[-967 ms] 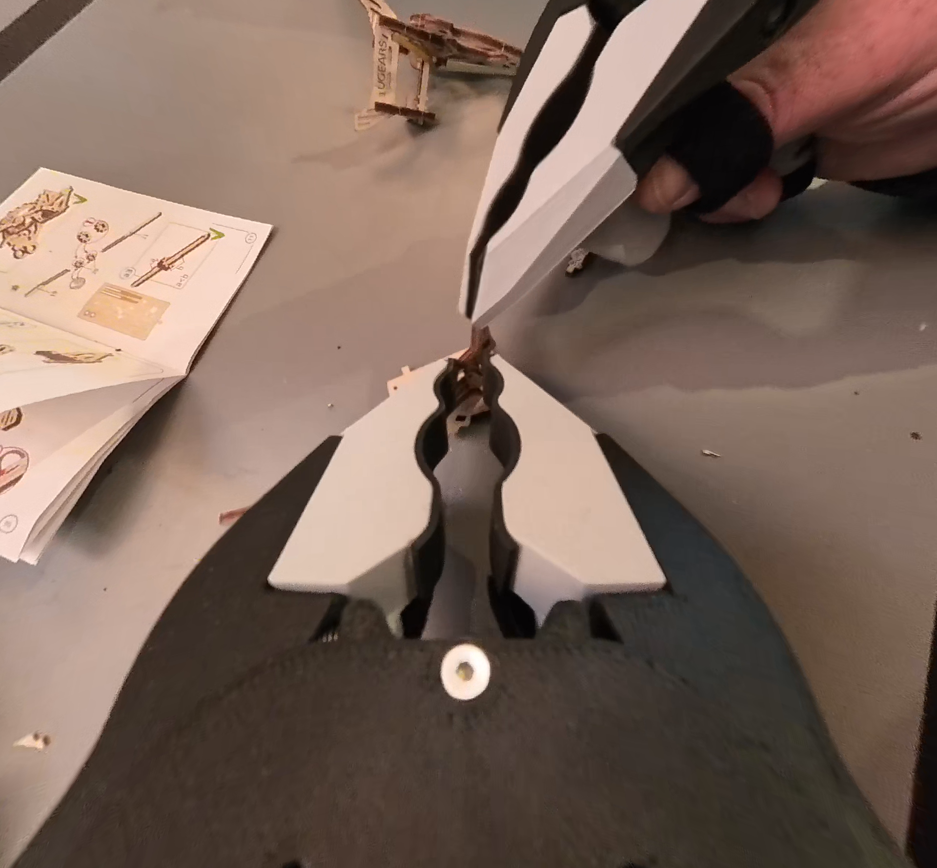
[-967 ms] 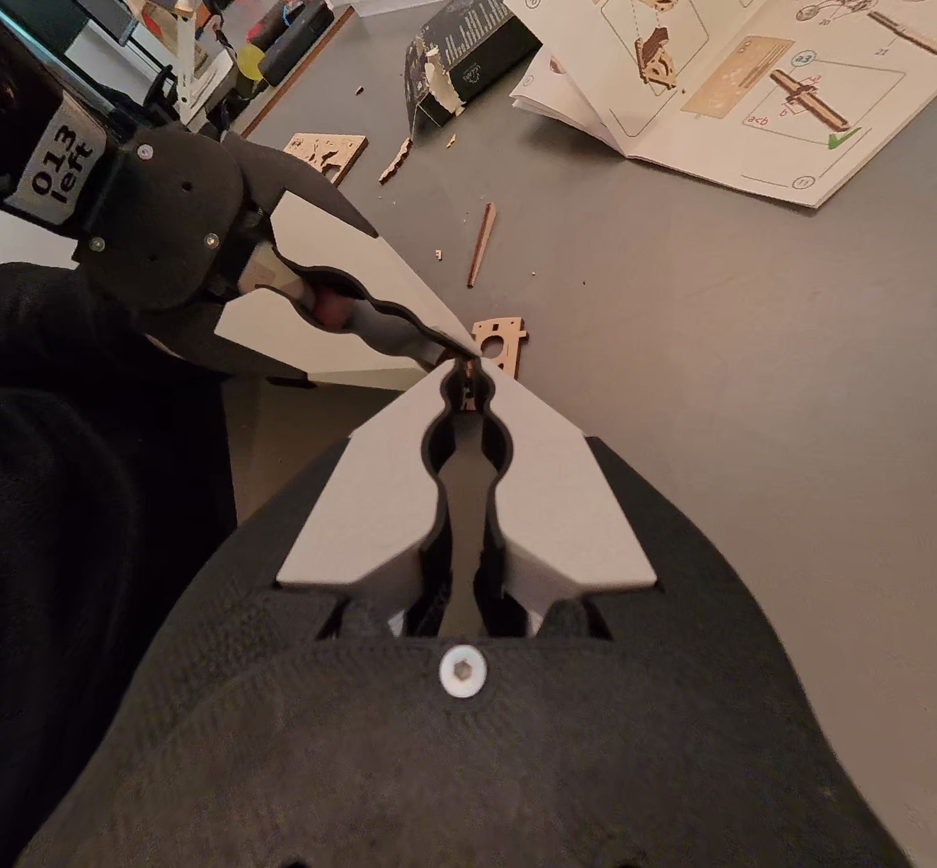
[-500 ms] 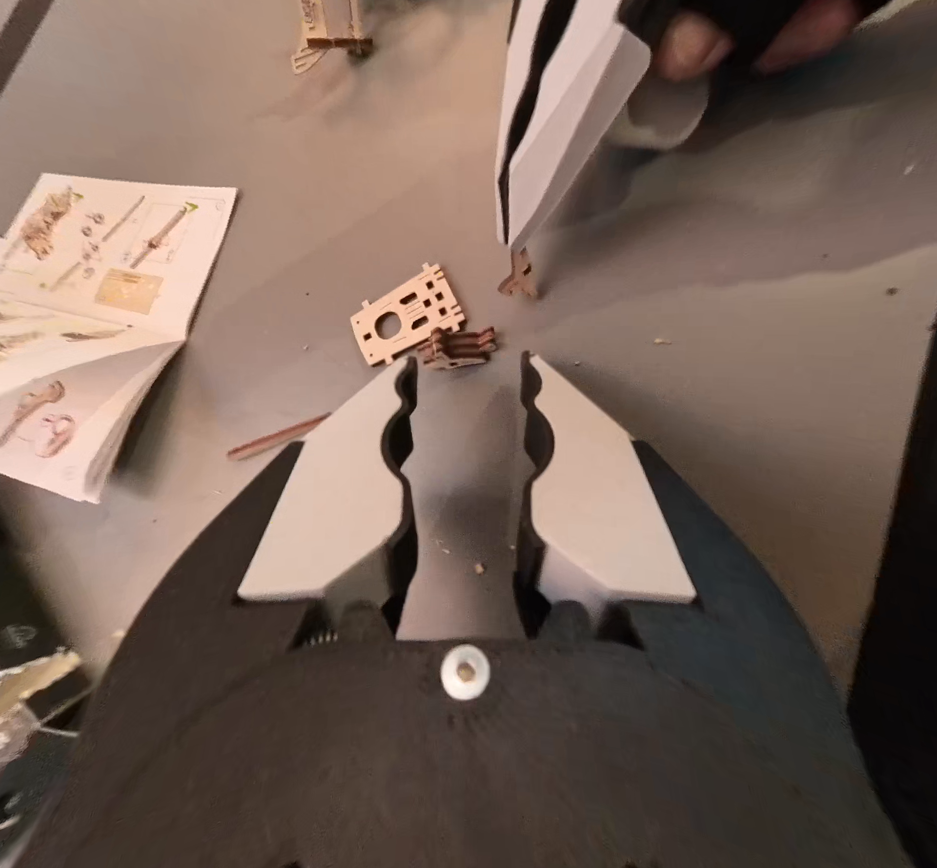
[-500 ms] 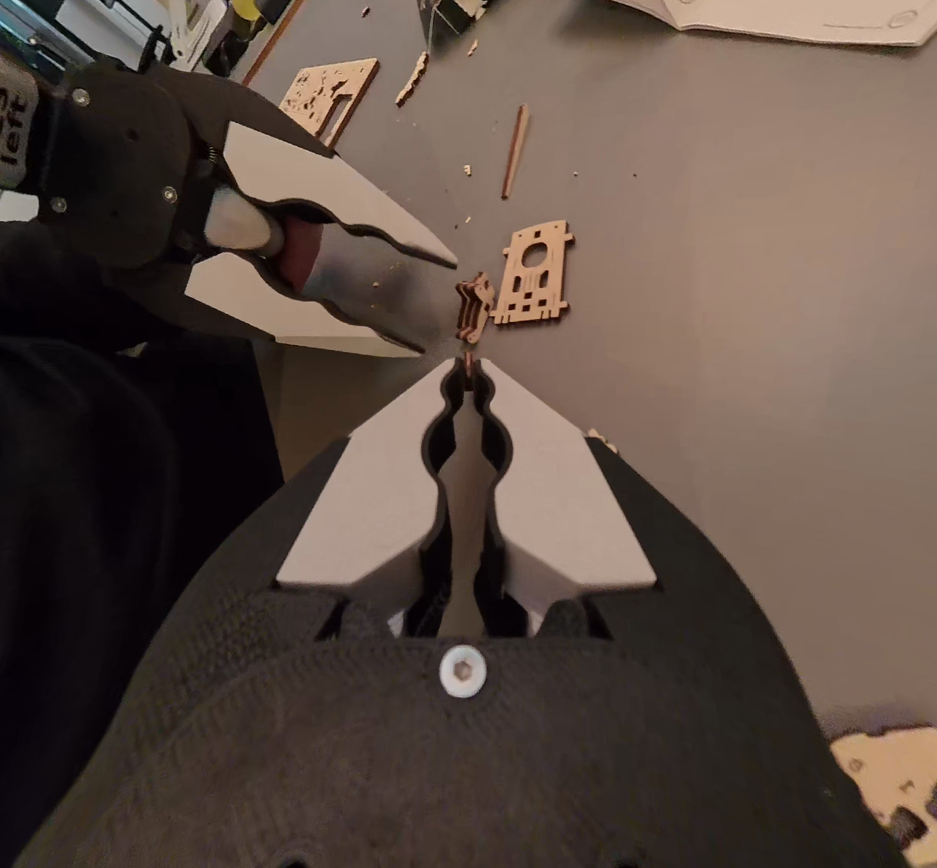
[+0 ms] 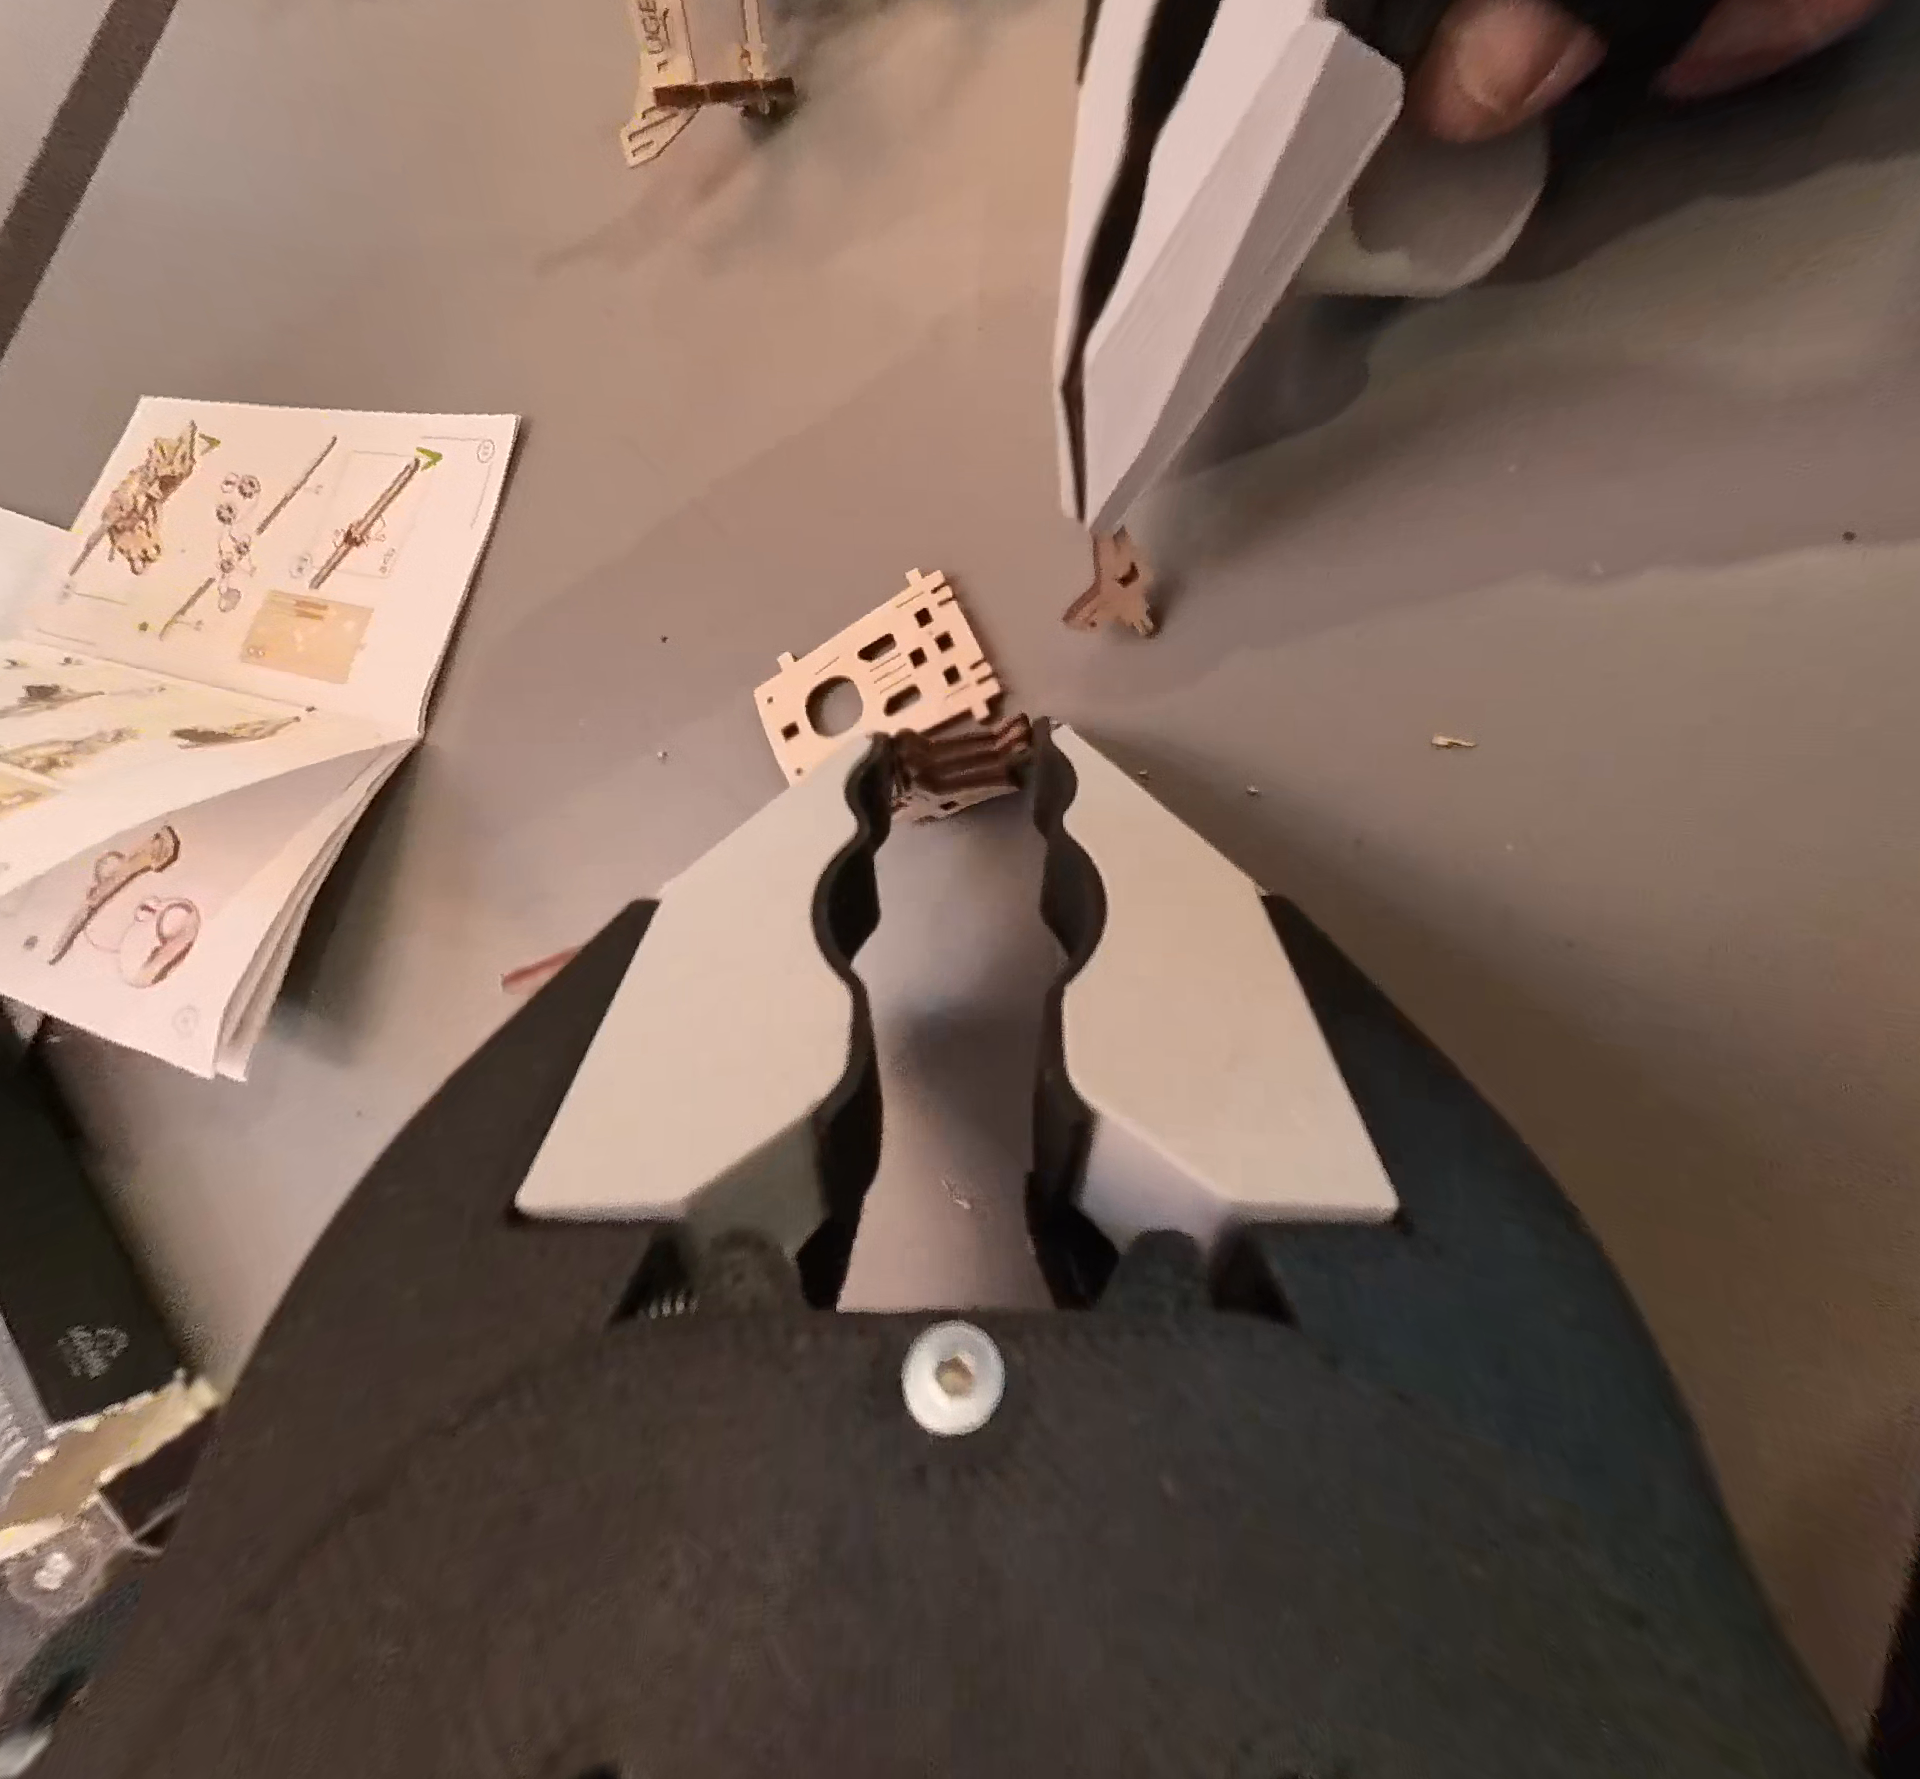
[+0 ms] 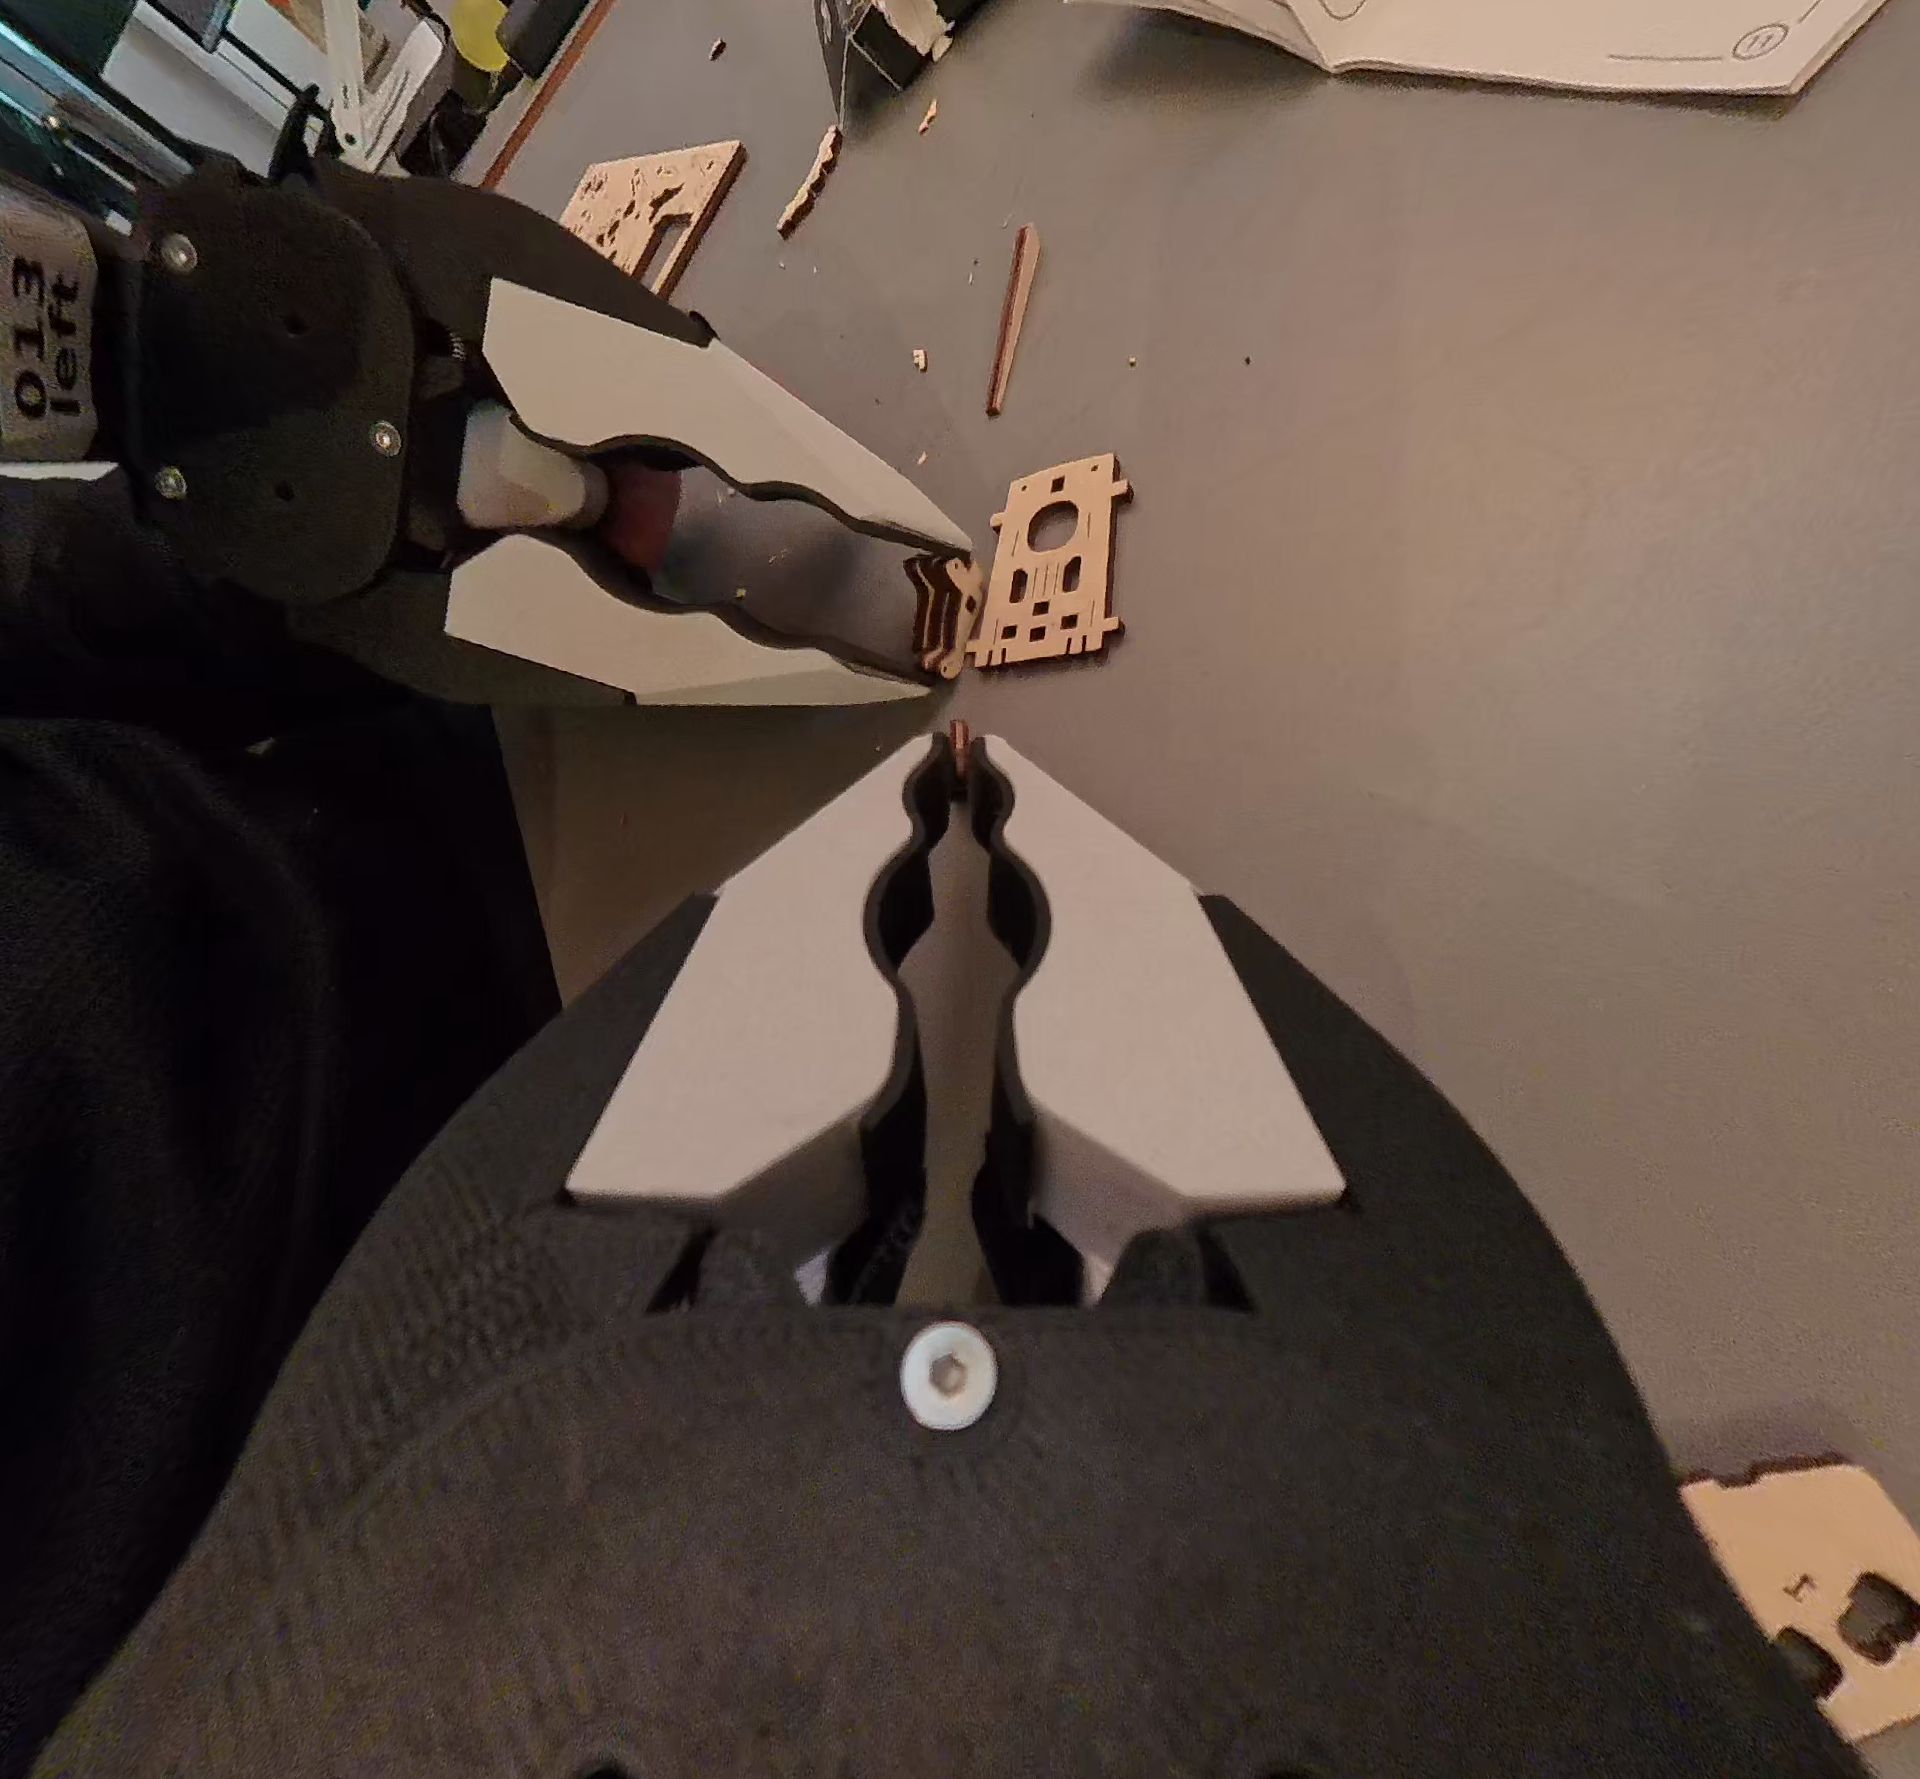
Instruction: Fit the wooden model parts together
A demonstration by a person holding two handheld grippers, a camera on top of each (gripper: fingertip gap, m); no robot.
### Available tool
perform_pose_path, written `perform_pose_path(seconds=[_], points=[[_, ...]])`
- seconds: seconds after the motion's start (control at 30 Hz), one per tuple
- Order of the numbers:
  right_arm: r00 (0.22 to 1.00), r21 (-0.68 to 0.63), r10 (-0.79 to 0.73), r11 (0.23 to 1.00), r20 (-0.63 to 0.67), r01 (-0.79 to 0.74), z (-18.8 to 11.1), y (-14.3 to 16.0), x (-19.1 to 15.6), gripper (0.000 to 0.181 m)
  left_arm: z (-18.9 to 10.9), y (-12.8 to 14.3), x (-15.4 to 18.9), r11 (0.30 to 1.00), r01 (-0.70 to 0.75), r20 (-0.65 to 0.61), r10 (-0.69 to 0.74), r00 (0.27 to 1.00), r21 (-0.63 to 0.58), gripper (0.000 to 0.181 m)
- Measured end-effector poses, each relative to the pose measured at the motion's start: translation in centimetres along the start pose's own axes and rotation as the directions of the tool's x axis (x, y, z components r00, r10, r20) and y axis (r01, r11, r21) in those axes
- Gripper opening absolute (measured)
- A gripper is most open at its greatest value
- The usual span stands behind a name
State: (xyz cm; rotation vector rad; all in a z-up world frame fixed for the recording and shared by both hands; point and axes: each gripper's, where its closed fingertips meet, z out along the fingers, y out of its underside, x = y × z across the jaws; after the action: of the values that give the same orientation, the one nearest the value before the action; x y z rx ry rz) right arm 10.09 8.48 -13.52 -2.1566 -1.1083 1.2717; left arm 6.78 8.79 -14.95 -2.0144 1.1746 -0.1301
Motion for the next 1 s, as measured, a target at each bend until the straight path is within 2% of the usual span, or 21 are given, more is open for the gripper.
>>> perform_pose_path(seconds=[0.03,0.13,0.2,0.23,0.37,0.47,0.57,0.7,0.8,0.87,0.93,1.0], points=[[1.000,-0.010,0.002,1.000,0.008,-0.002,0.0,0.1,-0.1,0.001,-0.3,-0.2,0.2,0.999,0.031,-0.020,-0.030,0.999,0.009,0.025],[1.000,-0.034,0.004,0.999,0.020,-0.003,0.0,0.5,-0.2,0.002,-1.4,-1.1,1.1,0.978,0.204,-0.128,-0.196,0.972,0.053,0.025],[1.000,-0.077,-0.019,0.997,-0.023,0.017,0.1,1.1,0.4,0.022,-2.0,-1.5,1.8,0.945,0.321,-0.206,-0.303,0.931,0.062,0.025],[0.999,-0.079,-0.025,0.997,-0.020,0.023,0.1,1.1,0.4,0.025,-2.1,-1.6,1.9,0.932,0.357,-0.224,-0.336,0.915,0.060,0.025],[0.997,-0.019,-0.062,0.998,-0.035,0.062,-1.0,0.1,0.5,0.025,-2.7,-2.3,2.2,0.880,0.470,-0.301,-0.431,0.851,0.069,0.025],[0.960,0.021,-0.278,0.960,0.009,0.278,-1.8,-0.5,-2.2,0.011,-3.2,-4.1,2.5,0.767,0.637,-0.438,-0.548,0.713,0.077,0.025],[0.876,0.046,-0.481,0.875,-0.045,0.482,-1.6,-1.0,-4.0,0.014,-3.6,-5.2,2.1,0.615,0.786,-0.555,-0.634,0.538,0.060,0.025],[0.769,0.032,-0.618,0.776,-0.162,0.630,-1.1,-1.6,-4.6,0.020,-4.1,-6.2,1.9,0.484,0.873,-0.634,-0.660,0.403,0.050,0.024],[0.721,0.019,-0.653,0.738,-0.234,0.675,-0.9,-1.9,-4.5,0.013,-4.3,-6.5,1.8,0.419,0.908,-0.670,-0.665,0.328,0.029,0.024],[0.737,0.046,-0.635,0.750,-0.233,0.660,-1.1,-2.0,-4.6,0.012,-4.2,-6.5,1.9,0.412,0.911,-0.673,-0.667,0.319,0.023,0.025],[0.759,0.062,-0.614,0.767,-0.218,0.638,-1.1,-1.8,-4.5,0.012,-4.2,-6.6,2.1,0.431,0.902,-0.668,-0.662,0.340,0.031,0.026],[0.802,0.116,-0.571,0.797,-0.174,0.593,-1.2,-2.0,-4.9,0.011,-4.5,-6.9,1.8,0.443,0.894,-0.666,-0.646,0.374,0.072,0.035]])
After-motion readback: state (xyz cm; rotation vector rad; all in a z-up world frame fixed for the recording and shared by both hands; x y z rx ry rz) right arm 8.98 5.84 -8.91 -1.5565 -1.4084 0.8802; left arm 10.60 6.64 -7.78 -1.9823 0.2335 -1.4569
